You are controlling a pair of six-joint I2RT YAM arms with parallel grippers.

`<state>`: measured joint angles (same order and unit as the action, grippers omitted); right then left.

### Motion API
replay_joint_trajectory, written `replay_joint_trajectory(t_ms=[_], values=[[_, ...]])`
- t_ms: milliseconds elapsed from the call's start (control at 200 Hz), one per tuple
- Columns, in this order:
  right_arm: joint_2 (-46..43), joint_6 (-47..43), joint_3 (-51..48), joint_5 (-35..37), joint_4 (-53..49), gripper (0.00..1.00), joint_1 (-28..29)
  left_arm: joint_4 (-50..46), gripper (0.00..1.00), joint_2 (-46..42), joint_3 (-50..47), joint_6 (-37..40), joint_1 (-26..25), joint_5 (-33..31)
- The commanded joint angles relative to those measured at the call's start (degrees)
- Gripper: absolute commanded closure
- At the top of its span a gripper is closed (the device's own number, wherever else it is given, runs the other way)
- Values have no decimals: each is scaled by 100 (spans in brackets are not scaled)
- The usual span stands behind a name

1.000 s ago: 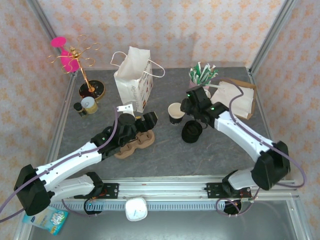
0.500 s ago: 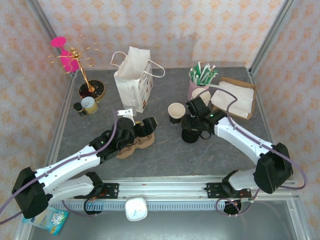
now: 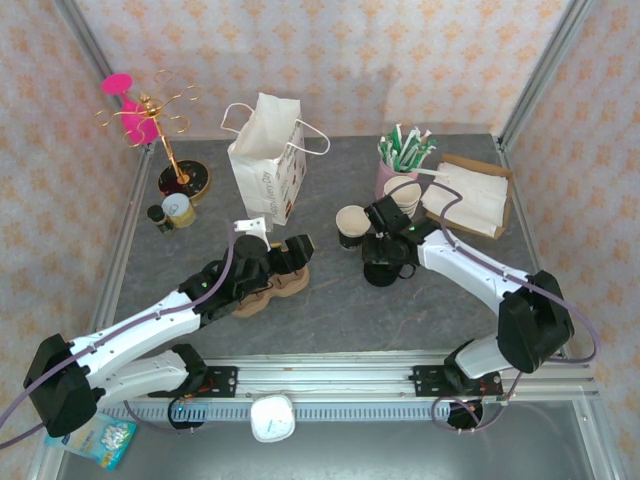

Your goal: Pack the takeout coffee

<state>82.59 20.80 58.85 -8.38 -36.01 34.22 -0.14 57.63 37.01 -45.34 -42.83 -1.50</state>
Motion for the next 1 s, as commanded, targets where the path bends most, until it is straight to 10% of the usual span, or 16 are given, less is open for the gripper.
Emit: replay_joint_trajectory(t_ms=[0,340,996], values=[[98,-39,-28,139,-30,69,33,118,9,37,-24,61,-17,5],[-112,-17,-25,55,-89,58,49,70,9,52,3,70,-18,0],[222,-168,157,350,-313,70,182,58,9,126,85,85,-16,0]])
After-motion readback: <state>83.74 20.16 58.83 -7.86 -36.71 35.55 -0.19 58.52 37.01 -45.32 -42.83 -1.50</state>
